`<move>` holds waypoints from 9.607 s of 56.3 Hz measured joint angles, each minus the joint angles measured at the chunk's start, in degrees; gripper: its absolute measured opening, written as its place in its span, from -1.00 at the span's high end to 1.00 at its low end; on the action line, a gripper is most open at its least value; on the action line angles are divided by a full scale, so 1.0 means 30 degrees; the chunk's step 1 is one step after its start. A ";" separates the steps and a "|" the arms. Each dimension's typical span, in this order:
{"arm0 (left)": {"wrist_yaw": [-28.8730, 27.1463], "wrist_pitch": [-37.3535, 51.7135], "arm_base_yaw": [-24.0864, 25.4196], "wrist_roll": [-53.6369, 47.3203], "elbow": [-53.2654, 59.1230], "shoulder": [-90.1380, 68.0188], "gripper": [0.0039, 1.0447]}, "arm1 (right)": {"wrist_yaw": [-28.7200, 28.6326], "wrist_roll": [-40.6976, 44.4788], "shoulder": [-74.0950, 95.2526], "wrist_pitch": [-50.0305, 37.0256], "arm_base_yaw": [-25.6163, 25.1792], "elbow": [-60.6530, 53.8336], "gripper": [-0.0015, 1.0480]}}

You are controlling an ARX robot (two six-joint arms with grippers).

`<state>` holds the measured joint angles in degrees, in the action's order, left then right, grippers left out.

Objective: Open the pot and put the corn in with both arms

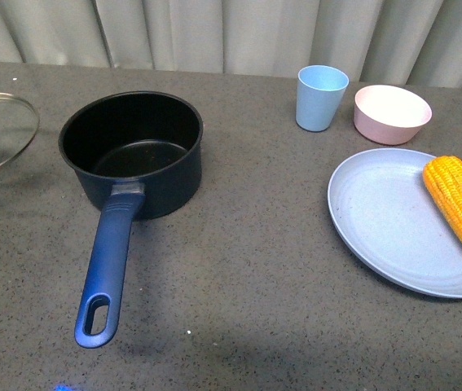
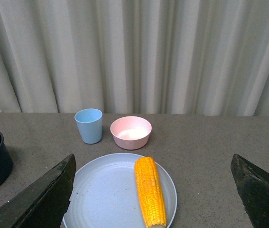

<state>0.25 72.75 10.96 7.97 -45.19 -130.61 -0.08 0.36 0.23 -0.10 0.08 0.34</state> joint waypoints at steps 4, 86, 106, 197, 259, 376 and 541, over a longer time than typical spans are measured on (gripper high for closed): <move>0.0007 0.0386 -0.0102 0.0080 -0.0262 -0.0882 -0.13 | 0.0000 0.0000 0.0000 0.0000 0.0000 0.0000 -0.82; 0.2470 0.1413 -0.1005 -0.2361 1.1380 1.3930 0.52 | 0.0000 0.0000 0.0000 0.0000 0.0000 0.0000 -0.82; 0.1013 -0.2943 -0.2382 -0.2506 1.4003 2.0801 0.93 | 0.0000 0.0000 0.0000 0.0000 0.0000 0.0000 -0.82; -0.0087 -2.0618 -0.3628 -0.2514 1.4688 3.9976 0.93 | 0.0000 0.0000 0.0000 0.0000 0.0000 0.0000 -0.82; -0.0087 -2.4210 -0.3643 -0.2565 1.4688 4.3452 -0.88 | 0.0605 0.2914 3.1977 -0.6921 -0.0364 1.0367 -0.82; -0.0087 -2.4210 -0.3643 -0.2565 1.4688 4.3452 -0.88 | -0.6047 -0.0597 3.7820 -0.2426 0.8335 2.2105 0.75; -0.0087 -2.4210 -0.3643 -0.2565 1.4688 4.3452 -0.88 | 0.4364 0.3162 0.3657 -0.0160 0.5115 0.0379 -0.82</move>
<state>-0.01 0.12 0.03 0.27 -1.13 -0.25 13.02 9.85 11.20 -0.58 15.42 1.48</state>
